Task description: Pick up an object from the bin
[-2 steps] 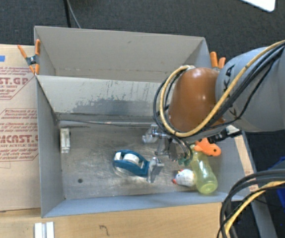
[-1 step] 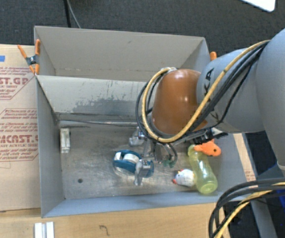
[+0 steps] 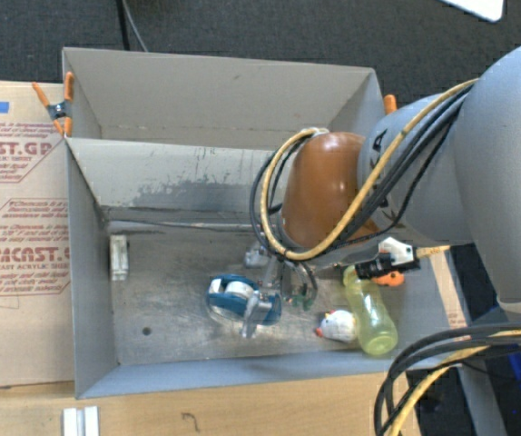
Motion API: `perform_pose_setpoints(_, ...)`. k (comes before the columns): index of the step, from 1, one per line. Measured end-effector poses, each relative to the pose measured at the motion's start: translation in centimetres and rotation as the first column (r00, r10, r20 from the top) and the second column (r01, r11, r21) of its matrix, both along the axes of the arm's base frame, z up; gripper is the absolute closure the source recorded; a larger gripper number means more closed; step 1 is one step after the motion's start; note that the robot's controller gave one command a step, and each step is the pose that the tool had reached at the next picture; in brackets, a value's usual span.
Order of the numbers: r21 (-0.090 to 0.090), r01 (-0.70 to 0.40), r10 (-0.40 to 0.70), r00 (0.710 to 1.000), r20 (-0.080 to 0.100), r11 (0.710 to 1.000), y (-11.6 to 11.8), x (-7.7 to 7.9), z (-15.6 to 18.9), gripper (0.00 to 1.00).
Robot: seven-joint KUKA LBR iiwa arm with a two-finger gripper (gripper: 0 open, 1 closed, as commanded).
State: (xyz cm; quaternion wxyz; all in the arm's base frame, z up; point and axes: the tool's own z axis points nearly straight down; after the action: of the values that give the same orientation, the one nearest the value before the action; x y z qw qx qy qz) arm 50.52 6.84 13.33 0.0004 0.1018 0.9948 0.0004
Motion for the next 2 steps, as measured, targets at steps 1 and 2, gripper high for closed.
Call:
perform_pose_setpoints(1,-0.001,0.012,-0.012,1.0,0.008,1.0,0.35,0.35,-6.19,0.0)
perform_pose_setpoints(2,-0.001,0.108,-0.108,0.994,0.015,0.994,1.24,-0.11,-6.06,1.0)
